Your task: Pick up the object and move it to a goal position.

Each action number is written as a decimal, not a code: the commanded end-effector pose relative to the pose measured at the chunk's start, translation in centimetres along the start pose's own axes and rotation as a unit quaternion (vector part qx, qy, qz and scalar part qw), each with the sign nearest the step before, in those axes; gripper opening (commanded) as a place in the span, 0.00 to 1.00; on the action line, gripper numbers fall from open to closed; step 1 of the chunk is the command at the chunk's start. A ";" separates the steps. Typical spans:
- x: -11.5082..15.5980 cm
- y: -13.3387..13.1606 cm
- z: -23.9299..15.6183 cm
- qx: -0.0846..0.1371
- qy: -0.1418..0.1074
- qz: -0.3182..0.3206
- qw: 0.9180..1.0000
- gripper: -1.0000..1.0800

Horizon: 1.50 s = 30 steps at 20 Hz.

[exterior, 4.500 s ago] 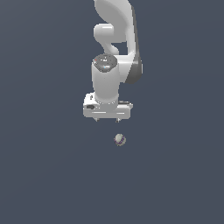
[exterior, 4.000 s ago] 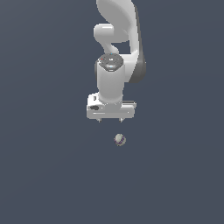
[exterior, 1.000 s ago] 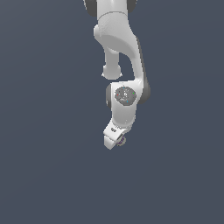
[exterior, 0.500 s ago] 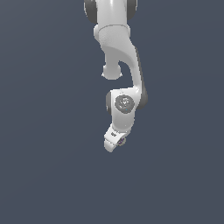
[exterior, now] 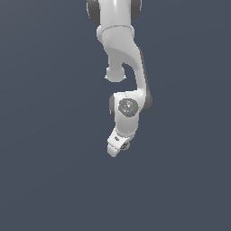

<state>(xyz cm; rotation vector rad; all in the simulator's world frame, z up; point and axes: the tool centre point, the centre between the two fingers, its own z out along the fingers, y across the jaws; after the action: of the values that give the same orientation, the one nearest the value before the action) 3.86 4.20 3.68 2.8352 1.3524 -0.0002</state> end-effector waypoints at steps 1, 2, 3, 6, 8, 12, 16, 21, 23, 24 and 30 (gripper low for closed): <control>0.0 0.0 0.0 0.000 0.000 0.000 1.000 0.00; 0.0 0.0 0.0 0.000 0.000 0.000 1.000 0.00; 0.1 -0.1 0.0 0.000 0.000 0.000 1.000 0.00; 0.3 -0.7 -0.3 0.000 0.000 0.000 1.000 0.00; 0.6 -1.4 -0.6 0.000 0.000 0.000 1.000 0.00; 1.6 -3.7 -1.5 0.000 0.000 0.000 1.000 0.00; 3.1 -7.3 -2.9 0.000 0.000 0.000 1.000 0.00; 5.3 -12.3 -5.0 0.000 0.000 0.000 1.000 0.00; 6.2 -14.1 -5.7 0.000 0.000 0.000 1.000 0.00; 6.6 -15.0 -6.1 0.000 0.000 0.000 1.000 0.00; 8.3 -18.4 -7.6 0.000 0.000 -0.001 1.000 0.00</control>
<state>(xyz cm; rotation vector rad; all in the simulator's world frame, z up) -4.92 21.58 10.86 2.8330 1.3568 -0.0014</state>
